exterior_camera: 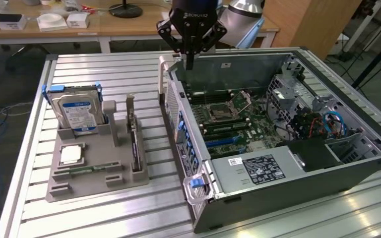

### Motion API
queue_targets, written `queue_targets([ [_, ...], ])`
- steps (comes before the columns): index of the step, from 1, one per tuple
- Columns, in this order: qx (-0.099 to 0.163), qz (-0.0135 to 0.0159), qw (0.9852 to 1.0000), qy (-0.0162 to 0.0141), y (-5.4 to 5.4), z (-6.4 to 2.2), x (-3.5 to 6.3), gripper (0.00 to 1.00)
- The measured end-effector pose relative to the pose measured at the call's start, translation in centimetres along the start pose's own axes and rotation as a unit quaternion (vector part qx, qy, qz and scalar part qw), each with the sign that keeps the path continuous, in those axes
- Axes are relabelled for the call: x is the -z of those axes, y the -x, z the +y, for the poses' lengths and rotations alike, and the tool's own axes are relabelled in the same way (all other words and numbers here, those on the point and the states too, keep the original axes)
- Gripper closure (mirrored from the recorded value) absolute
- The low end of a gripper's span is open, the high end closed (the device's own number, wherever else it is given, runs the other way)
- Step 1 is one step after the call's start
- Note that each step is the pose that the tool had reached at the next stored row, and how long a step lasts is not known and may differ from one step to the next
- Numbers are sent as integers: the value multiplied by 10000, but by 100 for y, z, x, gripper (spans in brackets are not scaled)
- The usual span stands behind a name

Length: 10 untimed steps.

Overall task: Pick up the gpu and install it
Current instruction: 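Reach for the gpu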

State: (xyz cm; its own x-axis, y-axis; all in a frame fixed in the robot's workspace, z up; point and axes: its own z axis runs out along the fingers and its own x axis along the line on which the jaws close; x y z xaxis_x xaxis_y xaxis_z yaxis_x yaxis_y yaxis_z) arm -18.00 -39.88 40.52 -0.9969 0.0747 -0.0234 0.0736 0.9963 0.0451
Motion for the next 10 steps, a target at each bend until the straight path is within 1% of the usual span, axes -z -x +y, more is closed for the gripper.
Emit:
queue_targets([
  [10, 0, 0, 10000, 0, -81, -6, 1, 89],
])
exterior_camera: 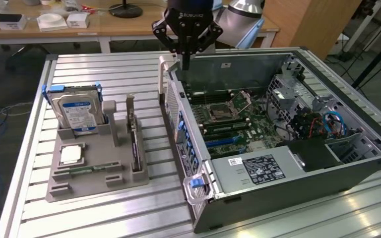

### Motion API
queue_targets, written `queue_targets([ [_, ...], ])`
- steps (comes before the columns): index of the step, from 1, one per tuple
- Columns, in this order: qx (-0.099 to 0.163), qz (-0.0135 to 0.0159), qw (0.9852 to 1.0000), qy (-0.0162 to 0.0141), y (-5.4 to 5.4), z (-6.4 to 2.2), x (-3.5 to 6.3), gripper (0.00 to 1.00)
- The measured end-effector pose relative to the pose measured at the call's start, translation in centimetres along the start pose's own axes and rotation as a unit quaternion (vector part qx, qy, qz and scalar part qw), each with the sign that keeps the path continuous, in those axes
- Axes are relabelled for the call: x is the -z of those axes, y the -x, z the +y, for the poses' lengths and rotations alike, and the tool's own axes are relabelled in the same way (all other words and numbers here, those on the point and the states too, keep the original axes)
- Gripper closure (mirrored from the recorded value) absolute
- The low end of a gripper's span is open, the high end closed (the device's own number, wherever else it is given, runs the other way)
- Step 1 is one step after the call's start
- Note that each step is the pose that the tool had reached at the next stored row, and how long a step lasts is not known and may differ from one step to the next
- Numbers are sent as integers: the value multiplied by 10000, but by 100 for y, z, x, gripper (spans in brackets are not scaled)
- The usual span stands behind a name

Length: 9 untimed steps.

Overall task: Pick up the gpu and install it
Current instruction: 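Reach for the gpu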

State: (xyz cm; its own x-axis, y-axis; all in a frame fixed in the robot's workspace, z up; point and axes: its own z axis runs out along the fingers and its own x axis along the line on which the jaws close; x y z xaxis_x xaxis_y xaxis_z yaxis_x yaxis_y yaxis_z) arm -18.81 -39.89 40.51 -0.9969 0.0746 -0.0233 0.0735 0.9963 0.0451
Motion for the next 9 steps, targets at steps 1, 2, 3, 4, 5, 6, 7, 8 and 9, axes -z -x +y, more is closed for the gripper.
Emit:
queue_targets([
  [1, 0, 0, 10000, 0, -8, -1, 0, 89],
  [2, 0, 0, 10000, 0, -17, -1, 0, 89],
  [3, 0, 0, 10000, 0, -25, -2, 0, 89],
  [4, 0, 0, 10000, 0, -33, -2, 0, 89],
  [5, 0, 0, 10000, 0, -42, -3, 1, 89],
  [6, 0, 0, 10000, 0, -51, -4, 0, 89],
  [7, 0, 0, 10000, 0, -60, -4, 0, 89],
  [8, 0, 0, 10000, 0, -69, -5, 1, 89],
  [9, 0, 0, 10000, 0, -77, -6, 1, 89],
])
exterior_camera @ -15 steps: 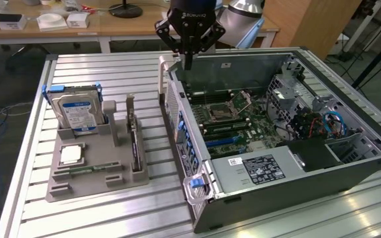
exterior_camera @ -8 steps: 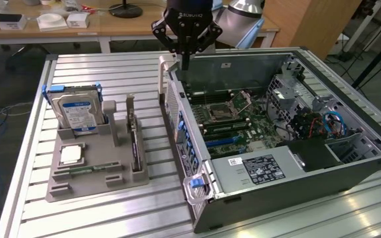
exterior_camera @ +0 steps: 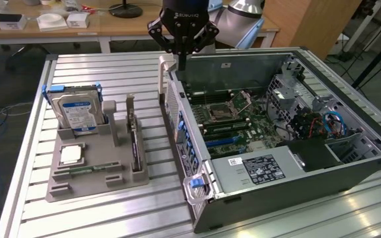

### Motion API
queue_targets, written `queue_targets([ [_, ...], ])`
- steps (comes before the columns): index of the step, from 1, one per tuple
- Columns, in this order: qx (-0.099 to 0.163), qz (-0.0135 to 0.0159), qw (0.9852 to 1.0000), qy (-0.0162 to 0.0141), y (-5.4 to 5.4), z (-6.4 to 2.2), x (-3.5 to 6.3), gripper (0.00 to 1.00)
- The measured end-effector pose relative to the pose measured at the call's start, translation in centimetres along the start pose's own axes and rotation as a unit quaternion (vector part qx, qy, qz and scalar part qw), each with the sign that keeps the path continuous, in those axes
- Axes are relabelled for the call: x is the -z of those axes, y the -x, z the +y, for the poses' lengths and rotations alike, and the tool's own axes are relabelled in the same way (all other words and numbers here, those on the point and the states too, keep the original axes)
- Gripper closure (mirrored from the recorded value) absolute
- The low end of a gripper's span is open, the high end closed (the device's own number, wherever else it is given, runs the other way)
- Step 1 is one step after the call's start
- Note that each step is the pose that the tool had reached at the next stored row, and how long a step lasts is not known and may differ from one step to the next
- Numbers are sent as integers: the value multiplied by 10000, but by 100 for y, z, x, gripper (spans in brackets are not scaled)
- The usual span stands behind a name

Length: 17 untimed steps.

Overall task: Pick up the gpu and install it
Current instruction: 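Reach for the gpu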

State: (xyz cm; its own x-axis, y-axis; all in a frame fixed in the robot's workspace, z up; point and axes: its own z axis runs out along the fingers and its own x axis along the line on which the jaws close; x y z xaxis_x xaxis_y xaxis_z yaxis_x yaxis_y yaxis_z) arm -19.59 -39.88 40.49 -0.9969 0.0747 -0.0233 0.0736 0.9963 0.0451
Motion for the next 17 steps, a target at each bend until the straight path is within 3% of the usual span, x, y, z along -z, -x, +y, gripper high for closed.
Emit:
queue_targets([
  [17, 0, 0, 10000, 0, -135, -10, 0, 89],
])
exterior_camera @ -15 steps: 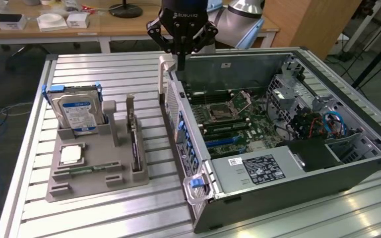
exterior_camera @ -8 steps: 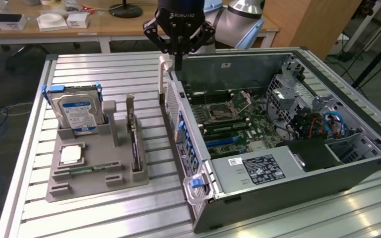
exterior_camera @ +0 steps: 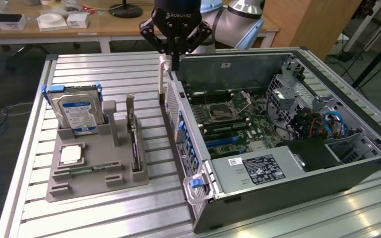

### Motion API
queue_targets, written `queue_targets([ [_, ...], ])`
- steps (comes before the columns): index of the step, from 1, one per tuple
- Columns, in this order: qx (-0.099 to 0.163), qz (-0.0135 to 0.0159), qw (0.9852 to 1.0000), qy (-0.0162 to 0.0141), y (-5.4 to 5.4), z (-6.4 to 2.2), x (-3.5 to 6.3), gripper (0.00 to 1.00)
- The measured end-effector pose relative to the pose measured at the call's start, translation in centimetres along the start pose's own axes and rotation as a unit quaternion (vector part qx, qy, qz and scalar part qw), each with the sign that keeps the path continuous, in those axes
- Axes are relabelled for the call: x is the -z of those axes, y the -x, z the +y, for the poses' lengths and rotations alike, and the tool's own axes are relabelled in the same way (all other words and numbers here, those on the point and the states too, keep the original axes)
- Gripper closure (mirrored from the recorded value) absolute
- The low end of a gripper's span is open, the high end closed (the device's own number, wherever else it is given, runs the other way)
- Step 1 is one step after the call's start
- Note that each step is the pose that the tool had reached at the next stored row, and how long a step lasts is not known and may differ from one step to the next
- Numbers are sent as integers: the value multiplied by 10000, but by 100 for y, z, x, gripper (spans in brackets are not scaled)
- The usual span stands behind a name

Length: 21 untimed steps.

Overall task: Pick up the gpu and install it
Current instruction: 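Reach for the gpu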

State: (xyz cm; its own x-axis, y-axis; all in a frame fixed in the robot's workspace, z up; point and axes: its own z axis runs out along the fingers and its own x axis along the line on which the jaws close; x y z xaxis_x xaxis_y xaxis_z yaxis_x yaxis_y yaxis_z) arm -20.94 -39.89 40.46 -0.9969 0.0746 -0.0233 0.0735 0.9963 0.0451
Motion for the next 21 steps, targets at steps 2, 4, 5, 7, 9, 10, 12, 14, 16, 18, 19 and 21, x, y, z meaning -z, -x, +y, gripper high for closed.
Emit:
queue_targets([
  [2, -1, 0, 10000, 0, -14, -1, 0, 89],
  [4, 0, 0, 10000, 0, -28, -2, 0, 89],
  [5, 0, 0, 10000, 0, -34, -2, 0, 89],
  [7, 0, 0, 10000, 0, -48, -3, 0, 89],
  [9, 0, 0, 10000, 0, -64, -5, 1, 89],
  [10, 0, 0, 10000, -1, -73, -5, 1, 89],
  [12, 0, 0, 10000, 0, -92, -7, 1, 89],
  [14, 1, 0, 10000, -1, -112, -8, 2, 89],
  [16, 1, 0, 10000, 0, -131, -10, 2, 89],
  [18, 1, 1, 10000, 0, -152, -11, 3, 89],
  [19, 1, 0, 10000, 0, -162, -12, 3, 89],
  [21, 2, 1, 10000, 0, -183, -13, 3, 89],
])
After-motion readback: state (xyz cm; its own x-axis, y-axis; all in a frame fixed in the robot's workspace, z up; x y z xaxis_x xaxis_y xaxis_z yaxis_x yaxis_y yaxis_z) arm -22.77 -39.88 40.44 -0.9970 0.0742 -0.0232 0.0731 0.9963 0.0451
